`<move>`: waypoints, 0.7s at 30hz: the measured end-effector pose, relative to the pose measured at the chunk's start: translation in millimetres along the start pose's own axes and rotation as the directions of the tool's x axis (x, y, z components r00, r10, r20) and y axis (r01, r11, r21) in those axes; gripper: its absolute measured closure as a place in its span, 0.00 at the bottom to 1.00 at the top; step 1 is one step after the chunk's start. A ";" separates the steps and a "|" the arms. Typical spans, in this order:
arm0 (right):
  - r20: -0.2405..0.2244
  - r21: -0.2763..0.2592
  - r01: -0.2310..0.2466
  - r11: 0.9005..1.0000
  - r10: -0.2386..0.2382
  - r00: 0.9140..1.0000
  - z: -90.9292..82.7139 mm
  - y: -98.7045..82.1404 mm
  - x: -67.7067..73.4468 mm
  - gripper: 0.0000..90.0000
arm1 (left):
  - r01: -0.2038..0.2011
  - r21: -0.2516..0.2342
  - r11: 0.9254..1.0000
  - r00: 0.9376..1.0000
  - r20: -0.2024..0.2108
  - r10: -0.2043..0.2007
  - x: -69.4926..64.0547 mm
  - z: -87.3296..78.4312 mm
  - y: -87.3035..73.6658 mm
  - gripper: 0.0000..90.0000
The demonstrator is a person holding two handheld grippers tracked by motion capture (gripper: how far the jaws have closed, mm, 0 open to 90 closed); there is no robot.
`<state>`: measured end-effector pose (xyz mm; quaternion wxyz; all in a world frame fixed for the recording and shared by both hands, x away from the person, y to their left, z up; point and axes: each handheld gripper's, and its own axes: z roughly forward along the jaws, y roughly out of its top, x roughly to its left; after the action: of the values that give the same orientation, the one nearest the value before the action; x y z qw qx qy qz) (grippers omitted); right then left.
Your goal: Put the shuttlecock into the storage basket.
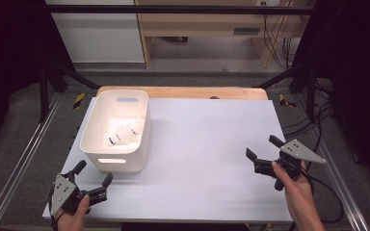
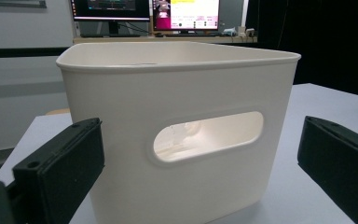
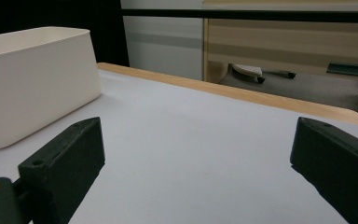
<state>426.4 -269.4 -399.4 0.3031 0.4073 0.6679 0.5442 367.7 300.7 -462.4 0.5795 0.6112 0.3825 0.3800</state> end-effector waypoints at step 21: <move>-0.002 -0.043 0.027 0.999 -0.028 1.000 -23.8 -17.1 10.4 0.03 | 0.001 -0.002 1.000 1.000 0.008 -0.001 -0.4 -0.2 -0.1 0.01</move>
<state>397.5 -273.0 -410.3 0.3185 0.3907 0.6619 0.5549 367.3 300.5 -462.5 0.5818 0.6118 0.3802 0.3776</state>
